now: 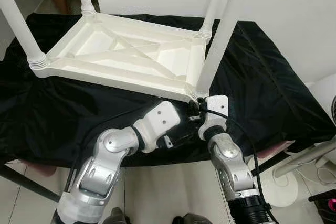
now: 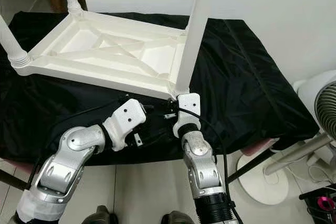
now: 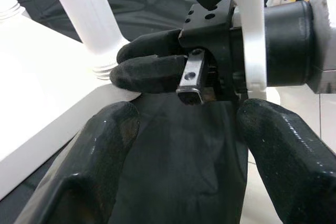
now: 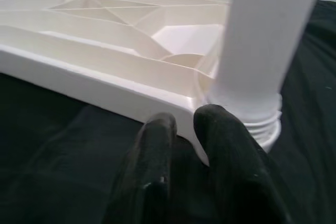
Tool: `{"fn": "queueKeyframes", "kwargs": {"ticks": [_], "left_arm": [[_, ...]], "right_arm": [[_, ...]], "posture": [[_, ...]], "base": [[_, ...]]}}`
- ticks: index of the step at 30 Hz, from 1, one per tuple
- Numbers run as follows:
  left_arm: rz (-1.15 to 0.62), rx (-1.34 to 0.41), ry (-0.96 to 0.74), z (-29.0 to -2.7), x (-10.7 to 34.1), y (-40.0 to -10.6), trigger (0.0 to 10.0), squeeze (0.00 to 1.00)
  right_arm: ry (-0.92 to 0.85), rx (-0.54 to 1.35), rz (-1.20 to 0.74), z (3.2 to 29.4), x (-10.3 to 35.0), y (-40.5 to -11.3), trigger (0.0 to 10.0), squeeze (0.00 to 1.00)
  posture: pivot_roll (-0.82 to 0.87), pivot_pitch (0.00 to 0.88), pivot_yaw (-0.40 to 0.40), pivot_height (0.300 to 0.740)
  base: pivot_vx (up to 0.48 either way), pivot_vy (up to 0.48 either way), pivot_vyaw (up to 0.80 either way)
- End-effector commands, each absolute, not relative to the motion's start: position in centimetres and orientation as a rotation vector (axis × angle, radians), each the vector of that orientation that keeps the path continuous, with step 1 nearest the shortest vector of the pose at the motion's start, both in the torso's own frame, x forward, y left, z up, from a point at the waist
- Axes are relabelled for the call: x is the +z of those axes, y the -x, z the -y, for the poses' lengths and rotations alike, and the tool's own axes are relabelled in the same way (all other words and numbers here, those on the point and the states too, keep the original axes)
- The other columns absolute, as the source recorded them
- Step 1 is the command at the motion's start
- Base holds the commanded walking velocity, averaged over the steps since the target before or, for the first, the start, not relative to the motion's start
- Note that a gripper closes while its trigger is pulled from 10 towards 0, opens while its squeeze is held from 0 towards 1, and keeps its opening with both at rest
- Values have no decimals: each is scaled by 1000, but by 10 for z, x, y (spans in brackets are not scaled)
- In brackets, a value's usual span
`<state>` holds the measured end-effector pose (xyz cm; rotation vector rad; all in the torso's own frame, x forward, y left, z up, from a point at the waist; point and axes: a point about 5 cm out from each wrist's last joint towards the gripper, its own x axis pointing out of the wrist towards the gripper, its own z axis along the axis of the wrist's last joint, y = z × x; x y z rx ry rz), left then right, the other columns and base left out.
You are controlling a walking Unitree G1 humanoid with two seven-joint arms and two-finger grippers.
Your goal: Building children table
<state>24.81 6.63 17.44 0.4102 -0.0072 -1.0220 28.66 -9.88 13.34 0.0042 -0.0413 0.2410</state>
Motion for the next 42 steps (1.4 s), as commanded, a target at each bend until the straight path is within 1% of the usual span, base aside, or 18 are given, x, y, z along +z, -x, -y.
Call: {"fn": "queueKeyframes", "kwargs": {"ticks": [1,6,8,9,10,11,12,15,16,17,19,20,22,24,27,30,32,42], "left_arm": [[33,-997,-408,-69,178,-247,10000,0],[22,-1020,-445,-80,179,-247,10000,0],[-27,-1069,-493,-100,177,-246,10000,0],[-27,-1069,-493,-100,177,-246,10000,0],[-59,-1092,-520,-113,176,-246,10000,0],[-59,-1092,-520,-113,176,-246,10000,0],[-96,-1088,-553,-126,175,-251,10000,0],[-128,-1076,-579,-137,174,-256,10000,0],[-144,-1044,-624,-148,173,-264,10000,0],[-144,-1044,-624,-148,173,-264,10000,0],[-173,-929,-689,-170,175,-292,10000,0],[-173,-929,-689,-170,175,-292,10000,0],[-167,-815,-722,-181,178,-318,10000,0],[-167,-815,-722,-181,178,-318,10000,0],[-142,-711,-723,-183,183,-342,10000,0],[-127,-672,-719,-181,186,-352,10000,0],[-107,-641,-719,-173,190,-367,10000,0],[-107,-646,-747,-150,189,-389,10000,0]], "right_arm": [[-14,260,33,98,134,-286,10000,0],[-40,315,52,90,141,-293,10000,0],[-73,335,75,90,148,-304,10000,0],[-73,335,75,90,148,-304,10000,0],[-87,336,82,93,150,-310,10000,0],[-87,336,82,93,150,-310,10000,0],[-90,327,91,98,152,-315,10000,0],[-93,322,94,101,153,-318,10000,0],[-89,313,98,105,154,-320,10000,0],[-89,313,98,105,154,-320,10000,0],[-80,285,93,114,151,-322,10000,0],[-80,285,93,114,151,-322,10000,0],[-81,256,82,123,148,-323,10000,0],[-81,256,82,123,148,-323,10000,0],[-72,227,84,130,147,-324,10000,0],[-72,213,88,134,147,-324,10000,0],[-70,184,95,143,147,-323,10000,0],[-53,129,86,158,139,-314,10000,0]], "posture": [[-48,11,-46,740],[-44,17,-42,740],[-42,21,-34,740],[-42,21,-34,740],[-39,28,-30,740],[-39,28,-30,740],[-35,30,-30,740],[-33,35,-23,740],[-32,36,-21,740],[-32,36,-21,740],[-30,38,-14,740],[-30,38,-14,740],[-35,39,-6,740],[-35,39,-6,740],[-49,39,10,740],[-57,40,20,740],[-71,44,36,740],[-89,50,53,740]], "base": [[0,0,0],[0,0,0],[0,0,0],[0,0,0],[0,0,0],[0,0,0],[0,0,0],[0,0,0],[0,0,0],[0,0,0],[0,0,0],[0,0,0],[0,0,0],[0,0,0],[0,0,0],[0,0,0],[0,0,0],[0,0,0]]}}
